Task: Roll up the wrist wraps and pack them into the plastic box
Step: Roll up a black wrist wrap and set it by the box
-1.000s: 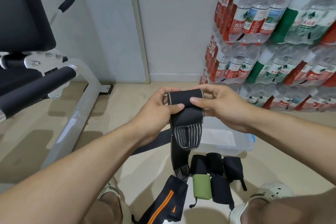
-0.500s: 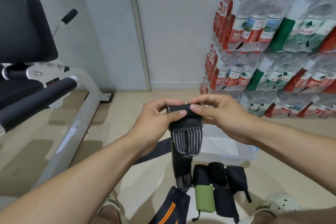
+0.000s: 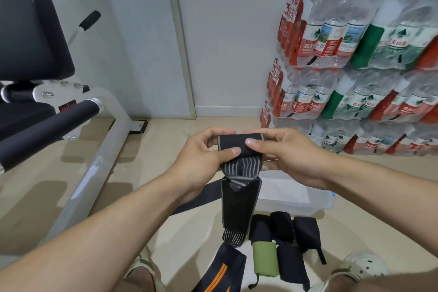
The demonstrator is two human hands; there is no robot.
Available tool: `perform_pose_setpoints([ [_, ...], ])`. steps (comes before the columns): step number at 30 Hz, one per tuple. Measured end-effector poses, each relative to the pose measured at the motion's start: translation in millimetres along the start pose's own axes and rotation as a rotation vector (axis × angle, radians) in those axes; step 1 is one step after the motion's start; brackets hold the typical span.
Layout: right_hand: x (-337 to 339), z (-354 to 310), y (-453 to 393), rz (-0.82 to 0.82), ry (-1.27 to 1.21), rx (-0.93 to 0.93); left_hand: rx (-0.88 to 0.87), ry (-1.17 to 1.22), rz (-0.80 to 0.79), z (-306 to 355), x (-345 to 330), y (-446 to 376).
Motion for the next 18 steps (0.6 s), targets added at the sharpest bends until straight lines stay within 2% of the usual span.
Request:
perform_pose_setpoints([
  [6, 10.2, -16.6, 0.6, 0.119, 0.127, 0.198, 0.130, 0.072, -0.004, -6.3, -4.9, 2.0],
  [12, 4.8, -34.2, 9.2, 0.159, 0.349, 0.400, 0.274, 0.053, -0.048, -16.4, -9.7, 9.9],
  [18, 1.3, -34.7, 7.9, 0.108, 0.366, 0.445, 0.205, 0.166, -0.062, -8.5, -12.3, 7.9],
])
Point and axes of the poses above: each hand's wrist, its own y-axis away from the middle knuckle, its own x-axis out of the back of the hand, z = x × y, the point moved 10 cm from there along -y, towards the middle knuckle, and after that the axes turned 4 degrees about z, right-handed, at the moved point
